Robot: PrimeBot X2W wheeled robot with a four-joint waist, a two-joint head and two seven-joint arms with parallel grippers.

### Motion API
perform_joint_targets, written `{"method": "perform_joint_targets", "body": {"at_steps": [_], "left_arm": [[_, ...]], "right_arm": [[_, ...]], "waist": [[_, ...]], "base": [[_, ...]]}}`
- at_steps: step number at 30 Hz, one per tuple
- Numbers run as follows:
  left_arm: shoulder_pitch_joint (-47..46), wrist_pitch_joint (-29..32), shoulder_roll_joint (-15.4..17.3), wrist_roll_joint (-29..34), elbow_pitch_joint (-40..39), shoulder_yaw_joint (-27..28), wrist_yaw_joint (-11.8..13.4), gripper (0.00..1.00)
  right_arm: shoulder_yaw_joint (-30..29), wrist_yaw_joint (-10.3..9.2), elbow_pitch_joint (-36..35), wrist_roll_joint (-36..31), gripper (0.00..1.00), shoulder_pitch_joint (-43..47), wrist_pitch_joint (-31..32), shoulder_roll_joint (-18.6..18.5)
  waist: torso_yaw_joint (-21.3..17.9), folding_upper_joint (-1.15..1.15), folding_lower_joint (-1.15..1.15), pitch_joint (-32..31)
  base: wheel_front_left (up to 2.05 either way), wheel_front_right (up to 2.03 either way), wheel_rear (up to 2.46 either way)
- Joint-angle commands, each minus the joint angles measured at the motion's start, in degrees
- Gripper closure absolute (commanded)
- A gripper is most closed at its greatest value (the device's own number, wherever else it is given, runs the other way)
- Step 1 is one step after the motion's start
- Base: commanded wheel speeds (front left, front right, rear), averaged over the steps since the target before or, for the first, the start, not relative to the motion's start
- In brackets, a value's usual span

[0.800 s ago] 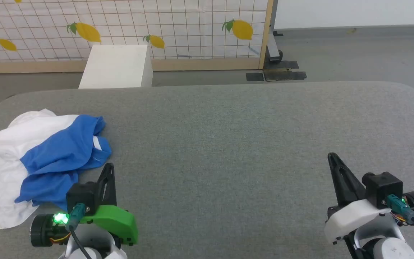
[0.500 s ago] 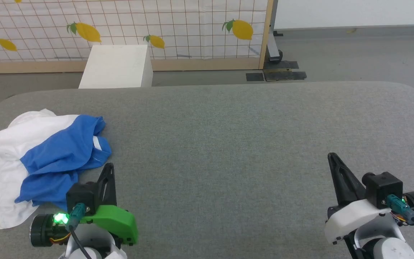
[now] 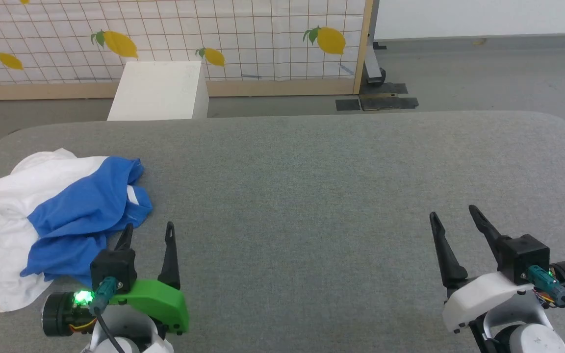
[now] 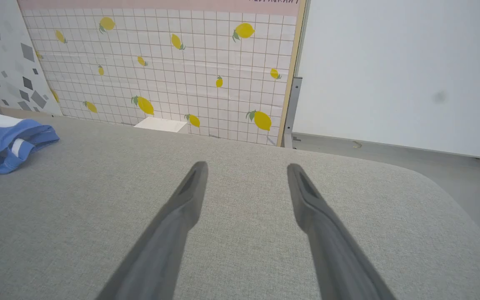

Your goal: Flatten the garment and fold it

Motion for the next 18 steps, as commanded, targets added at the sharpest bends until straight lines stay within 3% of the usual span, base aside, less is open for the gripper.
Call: {"method": "perform_joint_targets", "body": {"at_steps": [1,18], "left_arm": [[0.1,-0.4,0.0,-0.4,0.2,-0.2,0.3,0.00],[0.2,-2.6,0.0,-2.5,1.6,-1.1,1.9,0.00]], "right_arm": [[-0.2,0.00,0.4,0.6,0.00,0.2,-0.4,0.0],[-1.6,-0.02,2.6,3.3,0.00,0.9,-2.7,0.0]], "waist": [[0.0,0.00,0.00,0.0],[0.7,0.00,0.00,-0.1]], "base": [[0.00,0.00,0.00],[0.00,0.00,0.00]]}}
